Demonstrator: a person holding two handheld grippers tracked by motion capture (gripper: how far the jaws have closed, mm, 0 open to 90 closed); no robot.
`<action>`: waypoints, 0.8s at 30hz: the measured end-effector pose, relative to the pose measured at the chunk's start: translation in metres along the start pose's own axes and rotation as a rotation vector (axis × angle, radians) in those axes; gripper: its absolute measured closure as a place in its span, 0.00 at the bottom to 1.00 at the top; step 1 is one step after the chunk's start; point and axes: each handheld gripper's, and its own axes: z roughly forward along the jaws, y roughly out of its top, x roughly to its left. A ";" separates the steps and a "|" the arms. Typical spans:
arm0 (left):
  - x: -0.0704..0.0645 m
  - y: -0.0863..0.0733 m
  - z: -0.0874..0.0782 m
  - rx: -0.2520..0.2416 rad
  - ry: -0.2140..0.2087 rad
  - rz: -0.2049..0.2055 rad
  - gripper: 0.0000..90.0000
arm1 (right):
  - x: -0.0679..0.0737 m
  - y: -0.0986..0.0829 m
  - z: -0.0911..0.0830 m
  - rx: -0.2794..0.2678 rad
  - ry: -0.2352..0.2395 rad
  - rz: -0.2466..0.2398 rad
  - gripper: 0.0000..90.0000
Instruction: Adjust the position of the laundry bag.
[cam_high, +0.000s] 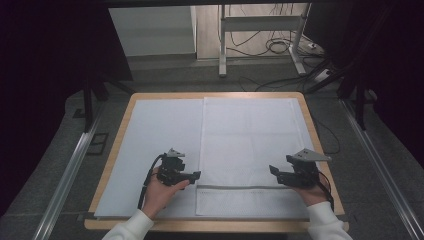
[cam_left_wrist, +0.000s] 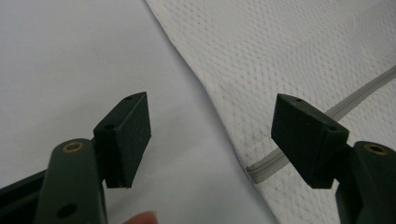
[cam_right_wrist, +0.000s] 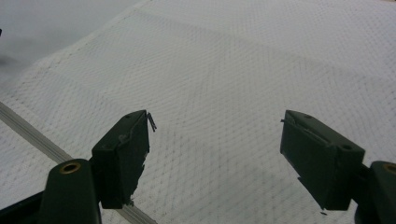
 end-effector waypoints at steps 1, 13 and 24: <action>-0.001 0.000 0.001 0.004 -0.004 -0.001 0.33 | 0.000 0.000 0.000 0.000 -0.001 0.003 0.26; -0.003 0.007 0.019 0.056 -0.100 -0.060 0.37 | -0.004 0.000 -0.004 -0.007 -0.017 0.010 0.26; -0.007 0.005 0.024 0.079 -0.100 -0.047 0.46 | -0.005 0.000 -0.005 -0.010 -0.025 0.009 0.26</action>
